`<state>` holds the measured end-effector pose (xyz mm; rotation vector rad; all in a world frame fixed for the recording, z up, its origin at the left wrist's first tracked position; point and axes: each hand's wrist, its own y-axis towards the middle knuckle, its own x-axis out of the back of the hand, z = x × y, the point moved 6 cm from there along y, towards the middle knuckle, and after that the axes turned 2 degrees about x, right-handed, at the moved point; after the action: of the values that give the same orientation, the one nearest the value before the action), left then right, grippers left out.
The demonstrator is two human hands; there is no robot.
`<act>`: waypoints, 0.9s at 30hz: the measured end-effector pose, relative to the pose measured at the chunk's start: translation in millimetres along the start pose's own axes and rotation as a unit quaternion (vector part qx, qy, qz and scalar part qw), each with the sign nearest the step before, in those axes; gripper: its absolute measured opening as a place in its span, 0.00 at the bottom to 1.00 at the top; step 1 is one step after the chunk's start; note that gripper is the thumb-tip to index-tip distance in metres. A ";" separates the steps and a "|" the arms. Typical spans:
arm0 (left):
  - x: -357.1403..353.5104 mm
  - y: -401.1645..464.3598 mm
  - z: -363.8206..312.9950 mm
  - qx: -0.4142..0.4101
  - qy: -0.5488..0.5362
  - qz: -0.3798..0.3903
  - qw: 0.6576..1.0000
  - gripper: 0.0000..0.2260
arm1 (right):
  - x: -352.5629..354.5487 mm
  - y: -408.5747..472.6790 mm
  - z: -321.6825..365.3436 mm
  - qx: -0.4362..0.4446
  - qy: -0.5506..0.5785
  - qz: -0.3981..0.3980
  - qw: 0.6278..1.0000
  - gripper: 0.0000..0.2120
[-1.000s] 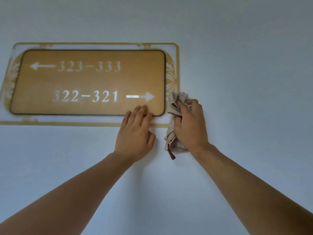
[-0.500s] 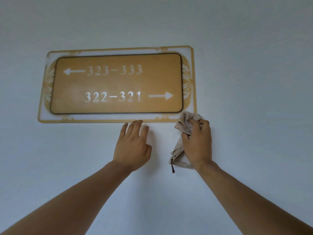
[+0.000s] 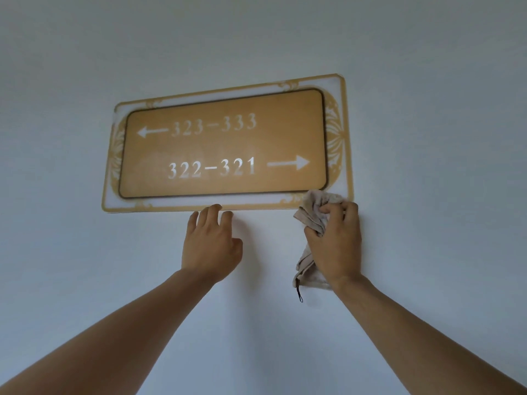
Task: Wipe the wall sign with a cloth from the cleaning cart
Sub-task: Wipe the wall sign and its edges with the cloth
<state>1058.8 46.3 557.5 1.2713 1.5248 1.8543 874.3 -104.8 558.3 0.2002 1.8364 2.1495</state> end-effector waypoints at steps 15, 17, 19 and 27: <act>-15.5 -4.1 42.1 0.035 0.030 0.027 0.999 0.24 | -93.6 -15.0 93.0 0.123 0.026 0.153 0.980 0.21; -16.3 -2.9 62.5 0.047 0.026 0.020 0.998 0.25 | -111.0 -18.6 113.6 0.141 0.028 0.174 0.974 0.22; -18.6 -0.9 88.4 0.055 0.031 0.017 0.998 0.25 | -130.5 -21.2 136.5 0.148 0.031 0.186 0.971 0.22; -19.5 5.9 222.3 0.076 0.048 0.019 0.996 0.24 | -218.0 -42.1 234.8 0.166 0.031 0.200 0.965 0.20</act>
<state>1256.8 149.1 551.1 1.3031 1.7331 1.8779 1156.5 51.7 576.9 0.6353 2.3536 2.0867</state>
